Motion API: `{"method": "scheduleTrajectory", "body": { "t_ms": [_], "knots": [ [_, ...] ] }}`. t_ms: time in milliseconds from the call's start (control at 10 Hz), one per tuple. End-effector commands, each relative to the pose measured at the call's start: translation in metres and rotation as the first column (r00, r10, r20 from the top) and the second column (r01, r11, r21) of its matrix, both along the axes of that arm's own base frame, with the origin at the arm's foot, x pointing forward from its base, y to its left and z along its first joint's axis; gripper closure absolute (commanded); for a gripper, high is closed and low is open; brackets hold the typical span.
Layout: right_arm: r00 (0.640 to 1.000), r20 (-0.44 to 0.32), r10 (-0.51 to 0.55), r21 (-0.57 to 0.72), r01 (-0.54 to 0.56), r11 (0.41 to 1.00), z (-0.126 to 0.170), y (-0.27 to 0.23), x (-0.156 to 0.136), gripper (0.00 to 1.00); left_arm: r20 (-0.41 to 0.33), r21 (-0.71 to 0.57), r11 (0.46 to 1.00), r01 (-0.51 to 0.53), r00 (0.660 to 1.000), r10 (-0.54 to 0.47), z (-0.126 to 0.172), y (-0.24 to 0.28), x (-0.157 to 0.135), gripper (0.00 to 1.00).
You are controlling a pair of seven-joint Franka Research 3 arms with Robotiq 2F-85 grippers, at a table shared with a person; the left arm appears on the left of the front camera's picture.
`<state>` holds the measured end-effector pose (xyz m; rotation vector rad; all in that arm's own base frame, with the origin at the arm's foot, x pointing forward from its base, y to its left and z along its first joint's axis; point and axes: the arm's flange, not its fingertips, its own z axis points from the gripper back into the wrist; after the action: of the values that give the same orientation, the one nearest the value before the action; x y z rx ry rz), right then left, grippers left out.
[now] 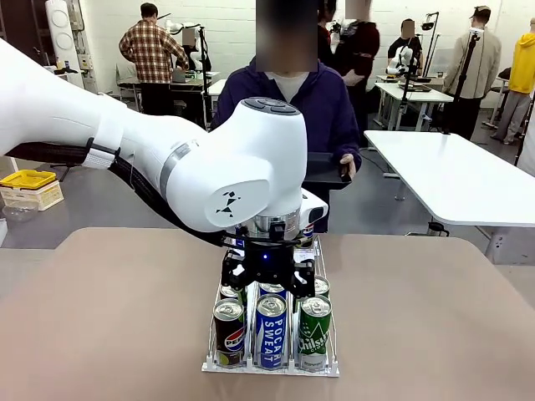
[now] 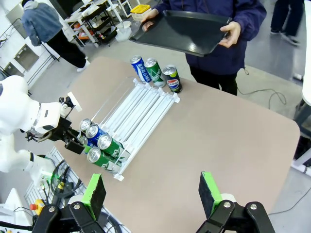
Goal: Retrieve and hand over the desired beverage to the person.
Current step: Pick up a can of the same type that the person held from the Automatic Can Dispenser.
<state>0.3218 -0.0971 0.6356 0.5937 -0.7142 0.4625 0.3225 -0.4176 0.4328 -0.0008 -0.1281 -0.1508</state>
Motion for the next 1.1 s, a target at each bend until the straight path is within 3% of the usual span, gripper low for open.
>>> {"method": "scheduleTrajectory", "body": {
  "t_ms": [0, 500, 600, 700, 800, 900, 1000],
  "knots": [
    [1.000, 0.015, 0.020, 0.022, -0.021, 1.000, 0.0007, -0.0011, 0.0027, 0.00, -0.029, -0.007, 1.000, -0.002, 1.000, 0.002, 0.0007, 0.0000, -0.0010, 0.00],
    [1.000, 0.015, 0.020, 0.022, -0.021, 1.000, 0.0007, -0.0011, 0.0027, 0.00, -0.051, -0.016, 1.000, -0.011, 0.999, 0.011, 0.0000, 0.0023, 0.0003, 0.00],
    [1.000, 0.015, 0.020, 0.022, -0.021, 1.000, 0.0007, -0.0011, 0.0027, 0.00, -0.064, -0.029, 1.000, -0.005, 0.998, 0.003, 0.0003, 0.0033, 0.0002, 0.21],
    [1.000, 0.015, 0.020, 0.022, -0.021, 1.000, 0.0007, -0.0011, 0.0027, 0.00, -0.074, -0.034, 0.999, -0.006, 0.997, 0.003, 0.0004, 0.0033, 0.0007, 0.59],
    [1.000, 0.015, 0.020, 0.022, -0.021, 1.000, 0.0007, -0.0011, 0.0027, 0.00, -0.087, -0.036, 0.999, -0.007, 0.996, 0.004, 0.0006, 0.0031, 0.0011, 0.81],
    [1.000, 0.015, 0.020, 0.022, -0.021, 1.000, 0.0007, -0.0011, 0.0027, 0.00, -0.096, -0.035, 0.999, -0.009, 0.995, 0.005, 0.0010, 0.0030, 0.0013, 1.00],
    [1.000, 0.015, 0.020, 0.022, -0.021, 1.000, 0.0007, -0.0011, 0.0027, 0.00, -0.104, -0.033, 0.999, -0.010, 0.995, 0.006, 0.0008, 0.0028, 0.0016, 1.00]
  ]
}}
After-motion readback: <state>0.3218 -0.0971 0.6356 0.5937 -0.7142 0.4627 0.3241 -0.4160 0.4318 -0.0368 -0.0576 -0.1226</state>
